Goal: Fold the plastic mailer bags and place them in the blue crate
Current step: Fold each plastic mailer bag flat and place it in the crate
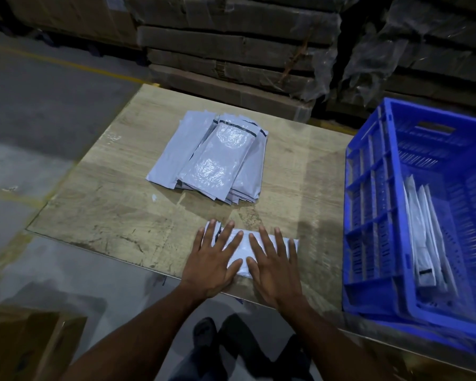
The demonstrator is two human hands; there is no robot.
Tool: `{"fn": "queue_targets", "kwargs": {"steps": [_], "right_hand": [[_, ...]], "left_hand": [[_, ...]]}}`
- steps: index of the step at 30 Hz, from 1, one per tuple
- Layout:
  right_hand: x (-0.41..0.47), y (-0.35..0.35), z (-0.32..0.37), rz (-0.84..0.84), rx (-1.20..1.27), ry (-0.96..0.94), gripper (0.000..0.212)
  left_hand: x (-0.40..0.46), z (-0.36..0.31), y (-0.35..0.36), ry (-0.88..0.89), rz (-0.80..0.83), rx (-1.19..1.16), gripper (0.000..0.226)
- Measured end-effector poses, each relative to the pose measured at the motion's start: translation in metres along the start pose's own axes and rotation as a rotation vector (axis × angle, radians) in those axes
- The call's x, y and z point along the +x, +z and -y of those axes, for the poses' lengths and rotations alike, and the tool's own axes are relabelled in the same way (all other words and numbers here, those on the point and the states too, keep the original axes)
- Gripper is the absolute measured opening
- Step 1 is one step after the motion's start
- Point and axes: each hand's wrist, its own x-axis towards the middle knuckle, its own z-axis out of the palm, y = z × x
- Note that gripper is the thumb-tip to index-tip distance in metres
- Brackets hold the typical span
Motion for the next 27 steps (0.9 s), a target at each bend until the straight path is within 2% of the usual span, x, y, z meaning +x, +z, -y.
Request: {"fn": "queue_targets", "kwargs": {"steps": [7,12,15,17,19,23,25,27], "right_hand": [[-0.002,-0.001,-0.013,0.019,0.078,-0.035,0.06],[0.0,-0.008,-0.014,0.133,0.078,0.015,0.073],[-0.005,-0.016,-0.019,0.144,0.015,-0.107,0.085],[-0.011,-0.019,-0.023,0.121,-0.104,-0.26,0.079],[-0.017,-0.019,-0.026,0.113,-0.128,-0.329,0.07],[-0.008,-0.033,-0.031,0.241,-0.013,-0.321,0.068],[-0.002,-0.049,-0.029,0.318,0.006,-0.267,0.069],[-0.002,-0.059,-0.028,0.317,-0.005,-0.268,0.072]], "left_hand": [[0.001,-0.001,-0.001,-0.01,0.03,0.002,0.069],[0.002,0.001,0.0,-0.014,0.058,0.007,0.069],[0.002,0.003,-0.003,0.005,0.096,-0.009,0.069],[0.005,0.005,-0.008,0.023,0.127,-0.03,0.071],[0.01,0.007,-0.012,0.021,0.144,-0.051,0.077],[0.009,0.01,-0.027,0.117,0.16,-0.006,0.092],[0.004,0.013,-0.03,0.184,0.131,0.063,0.089],[0.006,0.015,-0.029,0.142,0.107,0.083,0.087]]}}
